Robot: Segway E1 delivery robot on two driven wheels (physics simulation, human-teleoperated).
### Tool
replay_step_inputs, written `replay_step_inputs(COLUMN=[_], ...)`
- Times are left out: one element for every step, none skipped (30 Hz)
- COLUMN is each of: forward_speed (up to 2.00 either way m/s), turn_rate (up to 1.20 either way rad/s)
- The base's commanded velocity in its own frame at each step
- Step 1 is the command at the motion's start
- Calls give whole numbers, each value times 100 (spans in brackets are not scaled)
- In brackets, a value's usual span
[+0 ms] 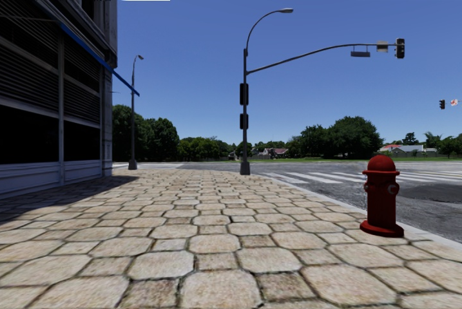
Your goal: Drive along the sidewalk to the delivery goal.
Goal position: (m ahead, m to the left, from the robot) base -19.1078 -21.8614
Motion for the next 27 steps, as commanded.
replay_step_inputs(forward_speed=[200, 200, 200, 200, 200, 200, 200, 200, 200, 200, 200, 200, 200, 200, 200, 200, 200, 200, 200, 200, 200, 200, 200, 200, 200, 200, 200], turn_rate=[0, 0, 0, 0, 0, 0, 0, 0, 0, 0, 0, 0, 0, 0, 0, 0, 0, 0, 0, 0, 0, 0, 0, 0, 0, 0, 0])
